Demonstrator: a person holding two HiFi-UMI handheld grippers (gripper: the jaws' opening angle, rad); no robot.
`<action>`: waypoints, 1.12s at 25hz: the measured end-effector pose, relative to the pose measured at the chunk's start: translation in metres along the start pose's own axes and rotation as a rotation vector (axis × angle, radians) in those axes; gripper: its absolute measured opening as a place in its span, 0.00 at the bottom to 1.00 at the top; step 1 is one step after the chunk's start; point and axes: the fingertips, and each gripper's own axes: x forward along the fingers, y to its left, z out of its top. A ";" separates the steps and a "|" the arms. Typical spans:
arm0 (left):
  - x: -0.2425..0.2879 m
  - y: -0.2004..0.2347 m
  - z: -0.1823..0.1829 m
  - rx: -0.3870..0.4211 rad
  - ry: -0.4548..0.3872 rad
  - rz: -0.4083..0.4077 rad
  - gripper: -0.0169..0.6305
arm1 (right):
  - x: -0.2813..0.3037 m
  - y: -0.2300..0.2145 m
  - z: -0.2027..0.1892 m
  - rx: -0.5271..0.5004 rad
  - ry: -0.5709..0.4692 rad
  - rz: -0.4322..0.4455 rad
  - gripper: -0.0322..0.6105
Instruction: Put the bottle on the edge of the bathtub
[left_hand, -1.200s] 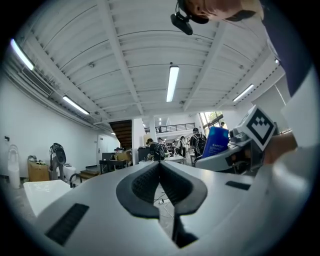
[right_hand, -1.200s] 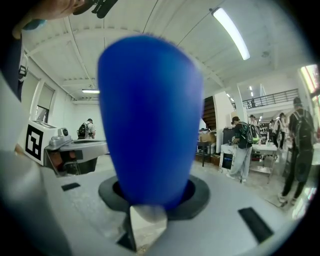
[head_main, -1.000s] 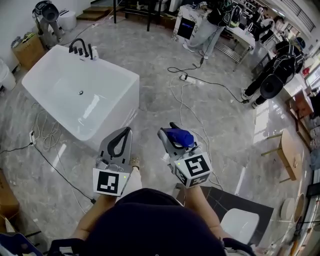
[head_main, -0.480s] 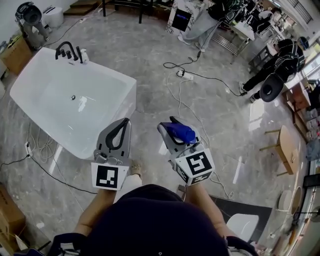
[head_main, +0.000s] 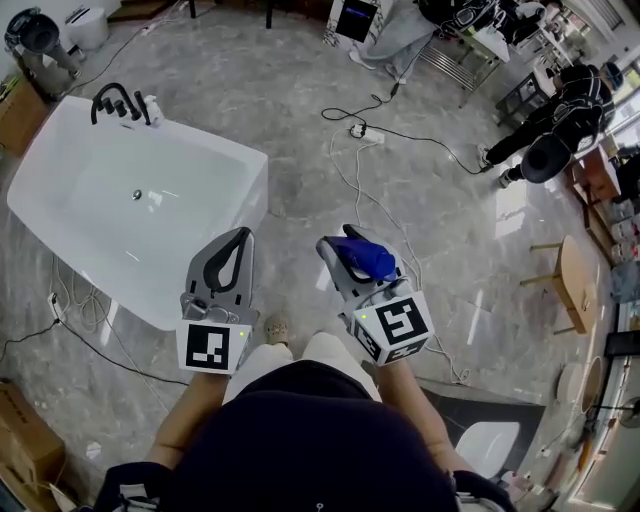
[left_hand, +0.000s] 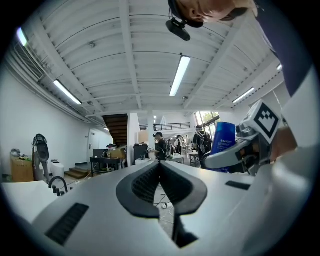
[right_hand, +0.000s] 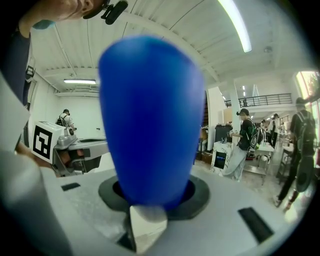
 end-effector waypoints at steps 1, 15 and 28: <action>0.005 0.001 -0.002 -0.002 0.003 -0.004 0.03 | 0.002 -0.004 -0.002 0.004 0.006 -0.002 0.27; 0.105 0.025 0.002 0.009 -0.020 0.144 0.03 | 0.090 -0.098 0.023 -0.018 -0.045 0.129 0.27; 0.198 0.037 -0.003 0.054 -0.016 0.421 0.03 | 0.177 -0.193 0.026 -0.074 -0.025 0.394 0.27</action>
